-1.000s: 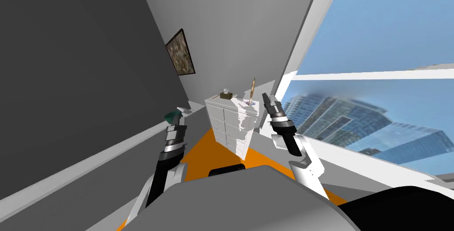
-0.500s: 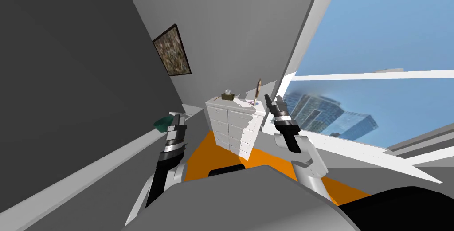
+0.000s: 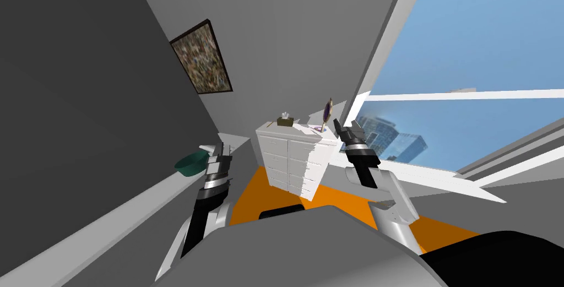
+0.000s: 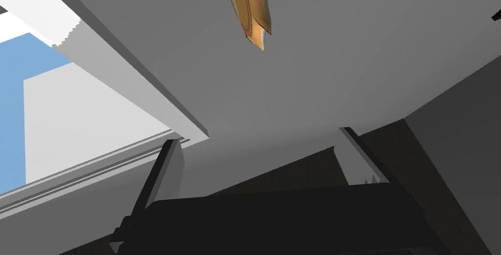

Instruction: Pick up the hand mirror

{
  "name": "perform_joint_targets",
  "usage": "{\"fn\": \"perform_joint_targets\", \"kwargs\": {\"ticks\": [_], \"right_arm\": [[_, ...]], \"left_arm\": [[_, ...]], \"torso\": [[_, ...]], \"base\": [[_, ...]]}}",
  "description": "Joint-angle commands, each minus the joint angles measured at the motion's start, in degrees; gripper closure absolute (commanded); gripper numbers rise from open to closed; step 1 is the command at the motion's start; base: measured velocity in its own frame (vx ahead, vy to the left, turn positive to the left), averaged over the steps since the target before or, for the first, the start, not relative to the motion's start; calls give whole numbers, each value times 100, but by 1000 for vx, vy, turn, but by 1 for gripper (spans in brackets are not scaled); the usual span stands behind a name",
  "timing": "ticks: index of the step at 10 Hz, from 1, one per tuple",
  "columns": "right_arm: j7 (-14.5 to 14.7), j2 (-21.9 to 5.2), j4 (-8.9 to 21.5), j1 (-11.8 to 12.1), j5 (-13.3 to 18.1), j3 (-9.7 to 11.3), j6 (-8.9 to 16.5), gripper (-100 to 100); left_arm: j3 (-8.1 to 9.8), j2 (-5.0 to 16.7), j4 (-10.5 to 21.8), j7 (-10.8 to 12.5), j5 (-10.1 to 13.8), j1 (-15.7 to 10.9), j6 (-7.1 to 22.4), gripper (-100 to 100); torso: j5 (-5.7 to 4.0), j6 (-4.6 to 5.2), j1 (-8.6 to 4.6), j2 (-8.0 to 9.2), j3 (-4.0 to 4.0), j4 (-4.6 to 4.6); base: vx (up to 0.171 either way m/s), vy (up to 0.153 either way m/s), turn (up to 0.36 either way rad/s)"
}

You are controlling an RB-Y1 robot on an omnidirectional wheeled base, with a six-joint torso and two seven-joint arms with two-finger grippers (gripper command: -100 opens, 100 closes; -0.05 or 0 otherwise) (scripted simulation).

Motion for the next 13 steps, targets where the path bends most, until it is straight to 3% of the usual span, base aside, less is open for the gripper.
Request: {"fn": "perform_joint_targets", "kwargs": {"ticks": [1, 5, 7, 8, 9, 10, 13], "right_arm": [[96, -64, 130, 63, 190, -108, 231, -100], [182, -134, 244, 223, 373, -182, 519, -100], [220, -171, 319, 340, 453, -203, 680, -100], [209, -147, 320, 303, 431, -213, 603, -100], [209, -146, 329, 309, 434, -220, 606, 0], [171, -247, 153, 360, 381, -245, 781, -100], [120, -381, -81, 430, 310, -281, 1014, -100]], "left_arm": [[0, 0, 0, 0, 0, 0, 0, 0], [1, 1, 0, 0, 0, 0, 0, 0], [1, 1, 0, 0, 0, 1, 0, 0], [1, 1, 0, 0, 0, 1, 0, 0], [1, 1, 0, 0, 0, -1, 0, 0], [1, 1, 0, 0, 0, -1, 0, 0], [1, 2, 1, 0, 0, -2, 1, 0]], "torso": [[0, 0, 0, 0, 0, 0], [-8, 0, -36, 9, 4, 1], [-7, 0, -31, -25, -14, -5], [-8, -2, -33, -38, -22, -9], [-10, -4, -48, -5, -6, -4], [-13, -2, -60, 25, 13, 4], [-17, -2, -75, 47, 26, 10]], "base": [[211, 170, -232], [128, 94, -91], [230, 85, -115], [104, 37, -14], [18, 8, 2], [17, -11, 38], [7, -21, 26]]}}
